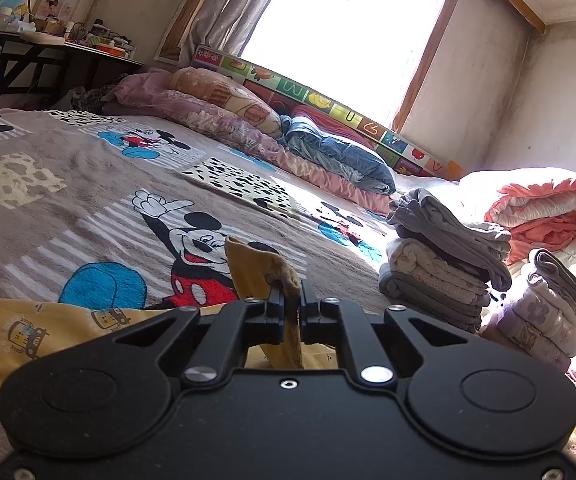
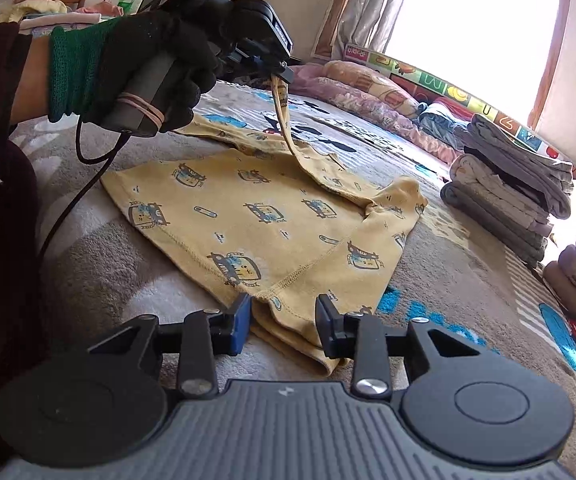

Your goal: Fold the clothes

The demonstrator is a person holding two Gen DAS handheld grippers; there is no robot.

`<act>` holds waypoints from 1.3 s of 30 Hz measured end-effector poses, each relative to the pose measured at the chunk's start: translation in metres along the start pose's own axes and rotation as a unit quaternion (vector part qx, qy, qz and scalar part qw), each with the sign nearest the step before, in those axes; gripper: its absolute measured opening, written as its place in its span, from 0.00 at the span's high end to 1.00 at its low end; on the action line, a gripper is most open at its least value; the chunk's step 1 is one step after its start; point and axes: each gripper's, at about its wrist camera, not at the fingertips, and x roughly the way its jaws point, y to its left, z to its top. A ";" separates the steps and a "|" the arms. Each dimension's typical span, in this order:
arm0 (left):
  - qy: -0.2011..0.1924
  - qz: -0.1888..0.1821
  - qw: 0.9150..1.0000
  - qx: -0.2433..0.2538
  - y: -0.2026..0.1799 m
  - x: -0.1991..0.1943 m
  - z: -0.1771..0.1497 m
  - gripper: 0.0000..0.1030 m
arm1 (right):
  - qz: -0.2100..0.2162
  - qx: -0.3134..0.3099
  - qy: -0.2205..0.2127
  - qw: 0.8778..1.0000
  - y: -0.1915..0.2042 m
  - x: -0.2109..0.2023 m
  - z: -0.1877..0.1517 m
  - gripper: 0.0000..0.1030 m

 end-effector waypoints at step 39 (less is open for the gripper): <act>0.054 -0.025 0.998 0.011 -0.002 -0.048 -0.023 0.94 | 0.081 0.186 -0.044 0.978 -0.102 0.074 0.042 0.68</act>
